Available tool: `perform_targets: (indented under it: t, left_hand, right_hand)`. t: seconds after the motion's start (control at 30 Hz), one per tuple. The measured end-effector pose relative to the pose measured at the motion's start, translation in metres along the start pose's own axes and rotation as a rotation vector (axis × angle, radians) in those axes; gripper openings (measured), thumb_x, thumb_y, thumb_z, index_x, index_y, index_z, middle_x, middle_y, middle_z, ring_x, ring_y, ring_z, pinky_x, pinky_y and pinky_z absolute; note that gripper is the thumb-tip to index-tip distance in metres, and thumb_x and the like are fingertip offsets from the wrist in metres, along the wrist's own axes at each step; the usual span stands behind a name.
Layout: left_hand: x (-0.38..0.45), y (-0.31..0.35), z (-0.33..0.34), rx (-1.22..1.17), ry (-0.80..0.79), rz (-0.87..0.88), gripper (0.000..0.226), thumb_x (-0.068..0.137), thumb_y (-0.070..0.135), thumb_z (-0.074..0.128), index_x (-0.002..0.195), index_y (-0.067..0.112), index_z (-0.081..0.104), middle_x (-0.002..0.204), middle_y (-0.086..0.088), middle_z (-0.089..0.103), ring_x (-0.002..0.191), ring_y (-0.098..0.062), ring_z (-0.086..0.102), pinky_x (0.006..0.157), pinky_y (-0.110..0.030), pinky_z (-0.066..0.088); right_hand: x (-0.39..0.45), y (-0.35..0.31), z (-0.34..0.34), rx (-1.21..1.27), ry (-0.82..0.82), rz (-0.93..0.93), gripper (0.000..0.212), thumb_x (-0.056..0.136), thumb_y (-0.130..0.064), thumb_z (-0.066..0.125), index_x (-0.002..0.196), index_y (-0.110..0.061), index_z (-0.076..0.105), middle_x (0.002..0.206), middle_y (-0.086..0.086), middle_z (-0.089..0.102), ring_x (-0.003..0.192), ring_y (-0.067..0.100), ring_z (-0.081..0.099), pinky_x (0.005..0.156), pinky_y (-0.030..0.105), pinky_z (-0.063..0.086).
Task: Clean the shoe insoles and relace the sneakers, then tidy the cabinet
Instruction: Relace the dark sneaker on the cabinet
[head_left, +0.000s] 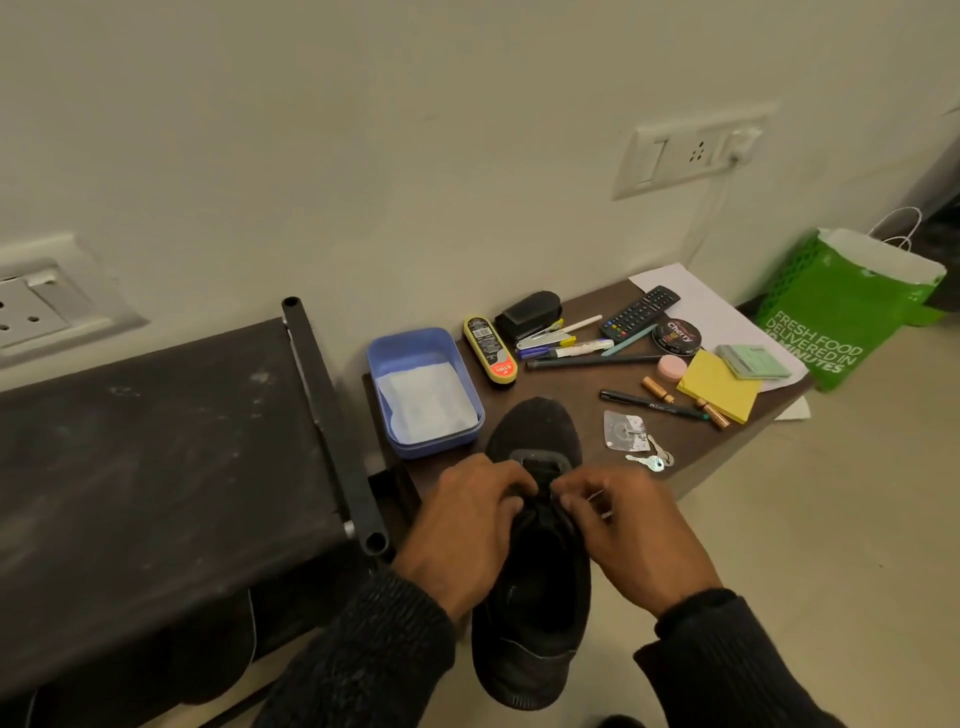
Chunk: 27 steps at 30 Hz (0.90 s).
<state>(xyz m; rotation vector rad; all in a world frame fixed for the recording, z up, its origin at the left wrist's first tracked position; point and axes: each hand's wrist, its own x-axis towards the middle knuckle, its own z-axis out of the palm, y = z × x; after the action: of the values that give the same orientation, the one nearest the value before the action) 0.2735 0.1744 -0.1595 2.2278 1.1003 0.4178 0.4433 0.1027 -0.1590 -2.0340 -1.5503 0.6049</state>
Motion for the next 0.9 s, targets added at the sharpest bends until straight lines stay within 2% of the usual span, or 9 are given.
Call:
perform_targets:
  t: [0.17, 0.33, 0.53, 0.7, 0.83, 0.9]
  left_hand:
    - [0.007, -0.002, -0.001, 0.027, -0.072, 0.108, 0.018, 0.101, 0.029, 0.054, 0.112, 0.036, 0.067, 0.108, 0.013, 0.056, 0.102, -0.003, 0.053, 0.097, -0.027, 0.046]
    - [0.008, 0.002, -0.002, 0.079, -0.224, 0.174, 0.022, 0.105, 0.033, 0.046, 0.12, 0.036, 0.062, 0.115, 0.012, 0.051, 0.102, -0.005, 0.052, 0.095, -0.026, 0.047]
    - [0.009, 0.001, 0.0, 0.087, -0.17, 0.199, 0.01, 0.104, 0.036, 0.047, 0.105, 0.034, 0.057, 0.104, 0.015, 0.05, 0.095, -0.003, 0.05, 0.089, -0.027, 0.047]
    - [0.007, -0.002, 0.008, 0.069, -0.12, 0.165, 0.01, 0.106, 0.026, 0.041, 0.1, 0.031, 0.046, 0.101, 0.013, 0.047, 0.09, -0.005, 0.048, 0.086, -0.031, 0.047]
    - [0.005, -0.007, 0.01, -0.027, -0.055, 0.103, 0.013, 0.106, 0.025, 0.041, 0.097, 0.029, 0.049, 0.097, 0.013, 0.051, 0.088, -0.004, 0.05, 0.082, -0.029, 0.047]
    - [0.005, -0.007, 0.008, -0.029, -0.058, 0.088, 0.012, 0.105, 0.026, 0.043, 0.097, 0.03, 0.051, 0.097, 0.012, 0.053, 0.09, -0.004, 0.051, 0.083, -0.03, 0.048]
  right_hand:
    - [0.005, 0.01, -0.015, -0.047, -0.15, -0.028, 0.023, 0.097, -0.017, 0.061, 0.098, -0.037, 0.071, 0.098, -0.021, 0.065, 0.091, -0.002, 0.062, 0.081, 0.025, 0.057]
    - [0.003, 0.012, -0.015, -0.053, -0.136, -0.042, 0.019, 0.096, -0.018, 0.061, 0.09, -0.036, 0.067, 0.094, -0.019, 0.064, 0.087, 0.0, 0.061, 0.079, 0.028, 0.057]
    - [-0.001, 0.008, -0.007, -0.112, -0.101, -0.082, 0.017, 0.096, -0.014, 0.051, 0.089, -0.029, 0.053, 0.092, -0.013, 0.054, 0.084, 0.005, 0.05, 0.074, 0.027, 0.049]
    - [0.001, 0.005, -0.004, -0.089, -0.085, -0.089, 0.015, 0.099, -0.015, 0.046, 0.09, -0.027, 0.048, 0.089, -0.01, 0.053, 0.082, 0.006, 0.049, 0.068, 0.021, 0.042]
    - [0.003, 0.003, 0.0, -0.073, -0.046, -0.072, 0.016, 0.099, -0.016, 0.047, 0.089, -0.028, 0.049, 0.089, -0.01, 0.053, 0.082, 0.006, 0.049, 0.068, 0.02, 0.042]
    - [0.004, 0.007, -0.001, -0.034, -0.028, -0.03, 0.017, 0.099, -0.016, 0.048, 0.09, -0.029, 0.052, 0.089, -0.009, 0.058, 0.082, 0.006, 0.054, 0.071, 0.023, 0.048]
